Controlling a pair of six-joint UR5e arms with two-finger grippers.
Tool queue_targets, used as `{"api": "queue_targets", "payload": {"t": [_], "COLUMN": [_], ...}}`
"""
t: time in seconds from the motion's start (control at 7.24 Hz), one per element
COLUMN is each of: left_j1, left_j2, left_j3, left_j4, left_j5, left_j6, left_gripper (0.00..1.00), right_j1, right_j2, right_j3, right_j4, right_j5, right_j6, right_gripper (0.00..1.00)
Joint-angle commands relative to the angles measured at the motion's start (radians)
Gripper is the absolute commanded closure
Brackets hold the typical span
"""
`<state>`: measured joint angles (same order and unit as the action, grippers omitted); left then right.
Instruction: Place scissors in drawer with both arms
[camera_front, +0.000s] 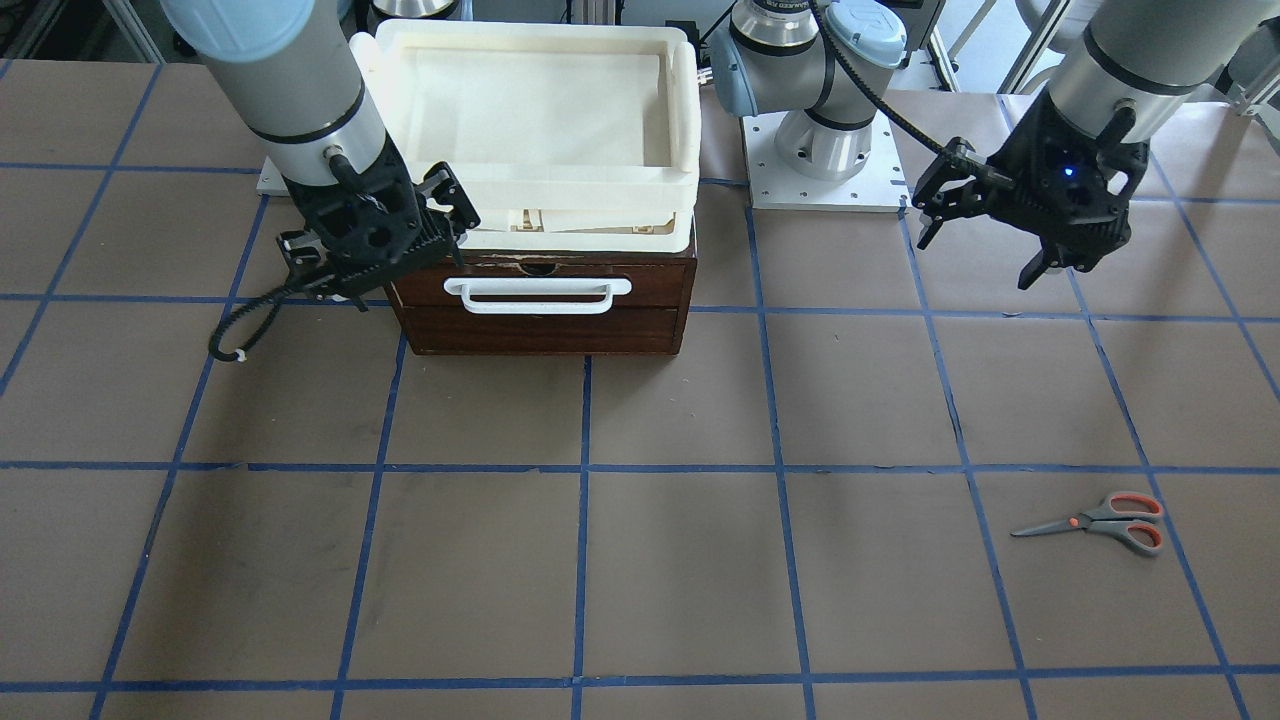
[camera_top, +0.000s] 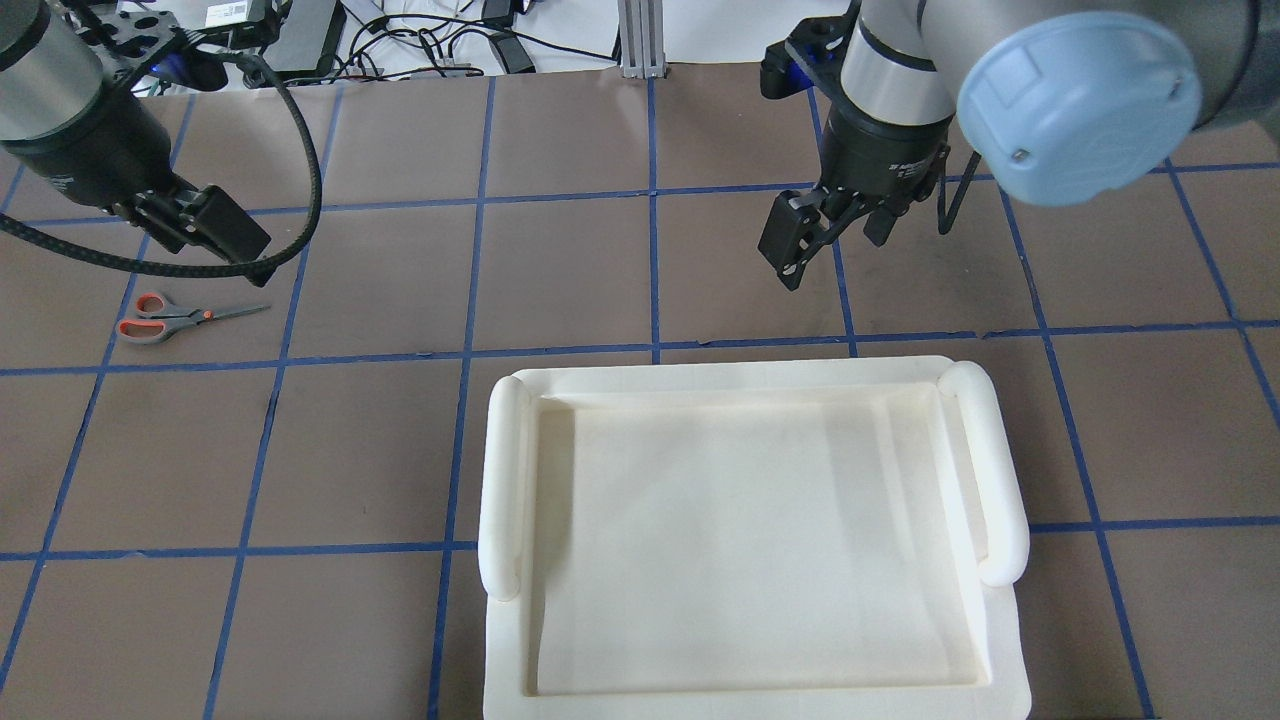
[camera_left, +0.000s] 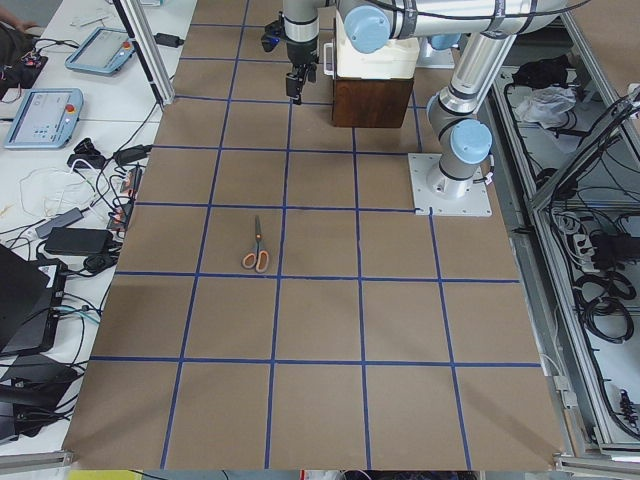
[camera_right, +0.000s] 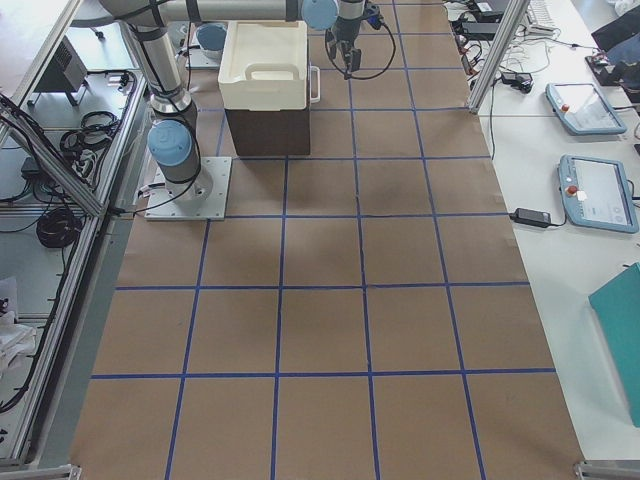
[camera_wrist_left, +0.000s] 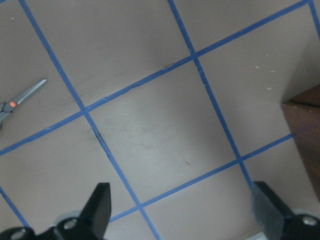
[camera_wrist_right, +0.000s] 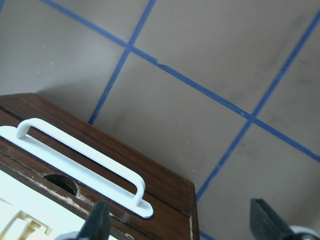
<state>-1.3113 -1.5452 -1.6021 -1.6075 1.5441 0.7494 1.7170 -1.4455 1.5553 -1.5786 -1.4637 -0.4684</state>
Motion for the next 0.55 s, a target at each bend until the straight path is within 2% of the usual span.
{"api": "queue_targets", "payload": {"t": [0.0, 0.14, 0.28, 0.41], "left_j1": [0.125, 0.165, 0.190, 0.217], "left_j2": [-0.076, -0.131, -0.185, -0.225], "left_j3": [-0.001, -0.001, -0.002, -0.018], "left_j4": [0.011, 0.018, 0.099, 0.169], "left_j5": [0.002, 0.061, 0.118, 0.120], "left_j6": [0.303, 0.420, 0.536, 0.600], "left_gripper": [0.03, 0.02, 0.00, 0.00], "right_j1": [0.086, 0.114, 0.122, 0.125], "right_j2": [0.107, 0.152, 0.169, 0.169], "right_j3": [0.000, 0.000, -0.001, 0.000], "right_j4": [0.000, -0.009, -0.036, -0.021], "right_j5": [0.054, 0.052, 0.045, 0.039], "right_j6": [-0.323, -0.434, -0.610, -0.769], "right_gripper": [0.00, 0.00, 0.00, 0.00]}}
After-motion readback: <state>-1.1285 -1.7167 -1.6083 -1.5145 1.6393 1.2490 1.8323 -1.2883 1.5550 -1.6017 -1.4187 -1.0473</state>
